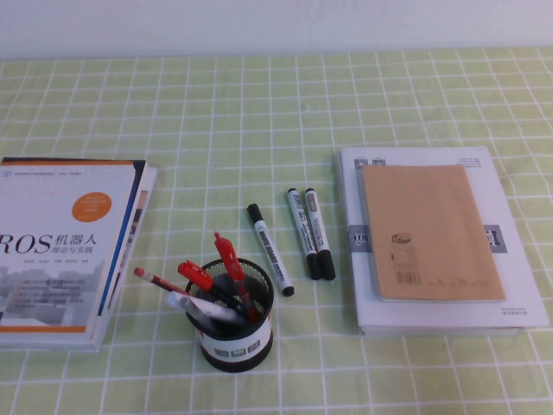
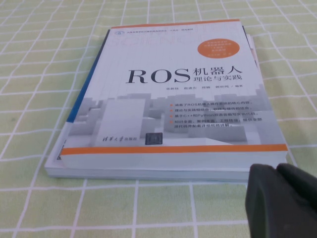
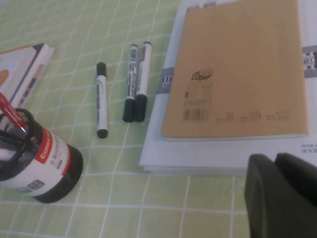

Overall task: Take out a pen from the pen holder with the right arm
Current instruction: 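Take a marker out of the pen holder and lay it on the table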

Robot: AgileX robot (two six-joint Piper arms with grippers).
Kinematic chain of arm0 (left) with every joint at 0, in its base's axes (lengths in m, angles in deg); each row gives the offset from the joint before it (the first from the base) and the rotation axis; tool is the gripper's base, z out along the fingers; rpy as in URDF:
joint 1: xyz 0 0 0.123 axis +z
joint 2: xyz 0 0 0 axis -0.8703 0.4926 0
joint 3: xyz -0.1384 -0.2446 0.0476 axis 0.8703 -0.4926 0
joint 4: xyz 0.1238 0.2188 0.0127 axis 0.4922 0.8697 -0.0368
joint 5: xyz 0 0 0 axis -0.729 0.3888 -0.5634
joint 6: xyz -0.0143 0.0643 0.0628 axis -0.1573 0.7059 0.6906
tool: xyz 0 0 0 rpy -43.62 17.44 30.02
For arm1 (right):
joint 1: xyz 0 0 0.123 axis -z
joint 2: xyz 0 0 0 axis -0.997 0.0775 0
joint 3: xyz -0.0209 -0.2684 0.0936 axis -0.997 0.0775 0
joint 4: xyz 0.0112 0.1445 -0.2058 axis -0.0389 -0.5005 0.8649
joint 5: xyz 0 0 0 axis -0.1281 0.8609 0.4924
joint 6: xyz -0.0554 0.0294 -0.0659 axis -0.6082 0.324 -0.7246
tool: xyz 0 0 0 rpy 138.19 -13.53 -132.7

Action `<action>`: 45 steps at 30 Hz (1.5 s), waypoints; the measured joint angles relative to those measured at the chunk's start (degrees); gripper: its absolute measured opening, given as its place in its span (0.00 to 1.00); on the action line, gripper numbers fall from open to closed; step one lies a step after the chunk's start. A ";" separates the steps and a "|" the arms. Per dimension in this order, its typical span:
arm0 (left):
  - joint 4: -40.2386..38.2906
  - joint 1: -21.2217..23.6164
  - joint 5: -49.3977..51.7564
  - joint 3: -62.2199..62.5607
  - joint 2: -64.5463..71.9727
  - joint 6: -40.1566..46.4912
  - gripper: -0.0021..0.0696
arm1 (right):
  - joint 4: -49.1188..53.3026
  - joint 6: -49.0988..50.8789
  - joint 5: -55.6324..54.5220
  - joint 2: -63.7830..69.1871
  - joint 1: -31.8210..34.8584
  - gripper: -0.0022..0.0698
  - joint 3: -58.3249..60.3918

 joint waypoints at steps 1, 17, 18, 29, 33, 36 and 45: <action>0.00 0.00 0.00 0.00 0.00 0.00 0.02 | 0.00 -0.97 0.11 1.82 0.00 0.01 -0.72; 0.00 0.00 0.00 0.00 0.00 0.00 0.02 | 5.62 -0.72 -15.20 26.08 -24.69 0.01 -13.92; 0.00 0.00 0.00 0.00 0.00 0.00 0.02 | 5.62 -0.72 -16.83 27.60 -26.88 0.01 -14.40; 0.00 0.00 0.00 0.00 0.00 0.00 0.02 | 5.25 -3.33 -38.69 39.34 -49.23 0.15 -17.06; 0.00 0.00 0.00 0.00 0.00 0.00 0.02 | 7.31 -2.66 -47.87 41.08 -54.52 0.33 -16.23; 0.00 0.00 0.00 0.00 0.00 0.00 0.02 | 11.68 1.07 -56.56 42.55 -57.18 0.42 -13.94; 0.00 0.00 0.00 0.00 0.00 0.00 0.02 | 33.16 17.98 -85.70 54.06 -58.74 0.46 -7.47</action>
